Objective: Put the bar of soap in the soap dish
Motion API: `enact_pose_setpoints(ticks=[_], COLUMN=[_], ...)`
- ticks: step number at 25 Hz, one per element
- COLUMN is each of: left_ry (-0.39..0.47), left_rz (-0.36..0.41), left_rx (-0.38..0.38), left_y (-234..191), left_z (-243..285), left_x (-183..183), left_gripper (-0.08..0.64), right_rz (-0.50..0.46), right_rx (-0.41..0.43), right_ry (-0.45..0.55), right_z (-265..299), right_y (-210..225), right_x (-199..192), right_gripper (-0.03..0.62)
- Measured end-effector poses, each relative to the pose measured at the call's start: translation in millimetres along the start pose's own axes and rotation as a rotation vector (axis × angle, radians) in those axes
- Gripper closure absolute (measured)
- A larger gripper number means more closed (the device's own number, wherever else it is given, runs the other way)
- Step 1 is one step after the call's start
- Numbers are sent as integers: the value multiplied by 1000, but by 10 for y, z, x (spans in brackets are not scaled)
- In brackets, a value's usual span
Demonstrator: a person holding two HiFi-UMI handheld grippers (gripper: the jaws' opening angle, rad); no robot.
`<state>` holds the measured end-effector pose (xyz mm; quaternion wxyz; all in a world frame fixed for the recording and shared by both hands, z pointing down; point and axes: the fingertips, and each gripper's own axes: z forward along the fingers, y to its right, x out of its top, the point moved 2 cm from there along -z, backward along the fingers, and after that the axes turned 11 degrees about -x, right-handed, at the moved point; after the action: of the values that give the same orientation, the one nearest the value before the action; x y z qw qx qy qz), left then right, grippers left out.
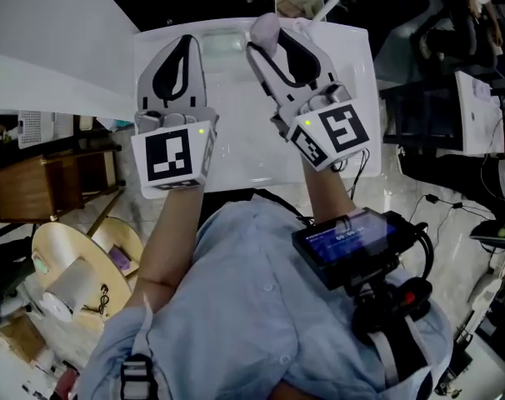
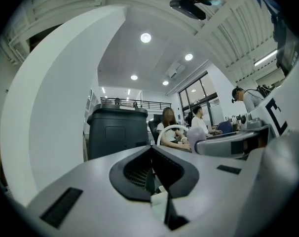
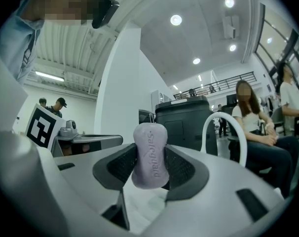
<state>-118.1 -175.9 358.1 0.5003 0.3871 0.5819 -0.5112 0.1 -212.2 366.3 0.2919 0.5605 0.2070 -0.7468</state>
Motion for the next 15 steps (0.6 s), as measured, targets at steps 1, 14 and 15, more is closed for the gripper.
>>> enact_pose_setpoints(ticks=[1,14,15], left_ry=[10,97,98], left_rz=[13,209,205], left_rx=[-12,-177,-174], left_y=[80,497,478], left_z=[-55,235,262], left_x=[81,873,867], left_gripper=[551,551,551], right_rz=[-2,68,66], right_rx=[-7,-135,-136], right_ry=[17,190,188], right_z=[-109,-400,-375], right_y=[-31,224,251], right_x=[54,424,421], right_gripper=[405,404,405])
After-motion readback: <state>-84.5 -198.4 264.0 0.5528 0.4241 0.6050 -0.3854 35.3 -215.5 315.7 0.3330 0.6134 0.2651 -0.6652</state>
